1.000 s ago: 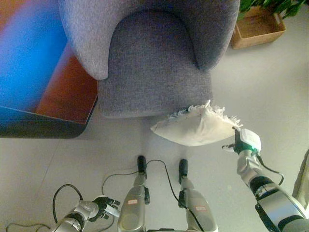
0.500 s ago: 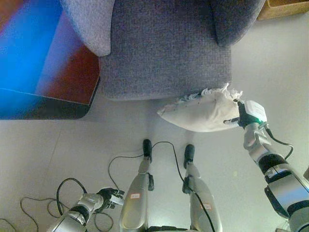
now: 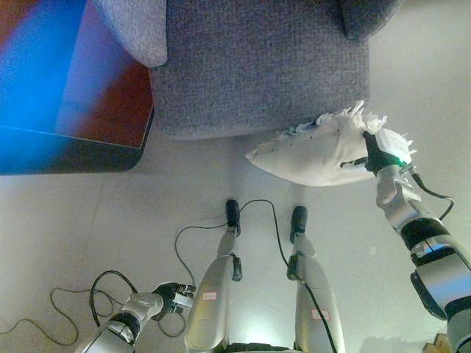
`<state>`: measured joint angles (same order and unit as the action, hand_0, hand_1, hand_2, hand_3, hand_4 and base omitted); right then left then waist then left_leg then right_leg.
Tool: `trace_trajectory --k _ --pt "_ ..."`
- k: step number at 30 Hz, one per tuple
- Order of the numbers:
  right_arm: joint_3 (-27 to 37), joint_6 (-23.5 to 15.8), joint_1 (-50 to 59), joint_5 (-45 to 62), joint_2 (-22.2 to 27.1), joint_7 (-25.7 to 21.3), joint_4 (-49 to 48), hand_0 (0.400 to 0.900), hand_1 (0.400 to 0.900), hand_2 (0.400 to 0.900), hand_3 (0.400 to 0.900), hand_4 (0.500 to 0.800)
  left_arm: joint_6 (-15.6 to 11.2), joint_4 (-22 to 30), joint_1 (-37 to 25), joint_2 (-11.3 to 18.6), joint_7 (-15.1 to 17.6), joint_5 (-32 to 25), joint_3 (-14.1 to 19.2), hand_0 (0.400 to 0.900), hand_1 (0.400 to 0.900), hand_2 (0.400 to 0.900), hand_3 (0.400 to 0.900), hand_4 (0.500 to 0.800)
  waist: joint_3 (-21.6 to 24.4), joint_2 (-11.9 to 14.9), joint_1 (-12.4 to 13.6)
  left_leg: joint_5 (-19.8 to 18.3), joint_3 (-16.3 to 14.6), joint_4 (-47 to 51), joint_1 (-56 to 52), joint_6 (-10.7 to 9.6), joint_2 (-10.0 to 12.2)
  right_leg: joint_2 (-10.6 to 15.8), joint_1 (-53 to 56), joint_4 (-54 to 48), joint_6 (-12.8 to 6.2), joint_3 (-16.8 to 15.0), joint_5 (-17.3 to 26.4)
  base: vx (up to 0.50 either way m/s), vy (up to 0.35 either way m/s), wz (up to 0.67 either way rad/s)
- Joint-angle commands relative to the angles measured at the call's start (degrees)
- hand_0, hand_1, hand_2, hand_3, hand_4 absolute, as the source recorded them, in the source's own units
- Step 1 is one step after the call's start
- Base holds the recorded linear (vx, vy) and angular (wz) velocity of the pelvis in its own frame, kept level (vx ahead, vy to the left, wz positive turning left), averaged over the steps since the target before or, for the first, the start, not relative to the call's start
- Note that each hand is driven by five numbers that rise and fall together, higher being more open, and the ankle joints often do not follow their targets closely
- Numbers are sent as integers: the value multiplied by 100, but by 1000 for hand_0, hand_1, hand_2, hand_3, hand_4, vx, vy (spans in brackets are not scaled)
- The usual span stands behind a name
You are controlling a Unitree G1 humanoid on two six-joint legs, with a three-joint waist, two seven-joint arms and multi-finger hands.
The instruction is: Pick up the pillow and put it on the sofa.
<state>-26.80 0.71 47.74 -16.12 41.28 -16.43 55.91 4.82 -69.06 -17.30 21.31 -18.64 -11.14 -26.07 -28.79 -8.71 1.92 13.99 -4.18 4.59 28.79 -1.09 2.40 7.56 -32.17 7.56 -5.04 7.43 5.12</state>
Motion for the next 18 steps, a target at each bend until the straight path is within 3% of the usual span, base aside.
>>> trace_trajectory --k 1,7,8,9,18 --pt "-416 -86 638 121 592 7 -551 900 900 900 900 800 35 -54 97 -305 -153 -297 -103 900 900 900 900 800 -101 -126 69 -333 108 -41 173 -243 -162 -205 -330 728 39 92 -552 21 46 -3" --pt "-466 -64 943 579 594 366 -677 900 900 900 900 800 -12 -8 179 -261 -223 -331 -111 900 900 900 900 800 -101 -203 131 -316 41 -73 349 -264 -141 -157 -519 863 27 163 -620 16 23 -2" --pt "-471 -104 960 598 598 410 -683 563 563 563 563 598 -13 4 184 -261 -226 -333 -112 900 900 900 900 800 -101 -210 139 -315 35 -77 361 -267 -138 -151 -533 874 28 174 -625 29 5 4" --pt "-476 -152 985 650 600 465 -690 400 400 400 400 500 -10 18 195 -253 -232 -339 -117 900 900 900 900 800 -101 -217 148 -320 32 -83 371 -264 -137 -151 -550 900 32 179 -638 0 0 0" --pt "-493 -201 1158 934 747 587 -695 400 400 400 400 500 -61 88 275 -186 -272 -304 -158 900 900 900 900 800 -101 -229 194 -334 17 -151 451 -261 -122 -142 -662 1030 35 239 -672 2 -1 0"
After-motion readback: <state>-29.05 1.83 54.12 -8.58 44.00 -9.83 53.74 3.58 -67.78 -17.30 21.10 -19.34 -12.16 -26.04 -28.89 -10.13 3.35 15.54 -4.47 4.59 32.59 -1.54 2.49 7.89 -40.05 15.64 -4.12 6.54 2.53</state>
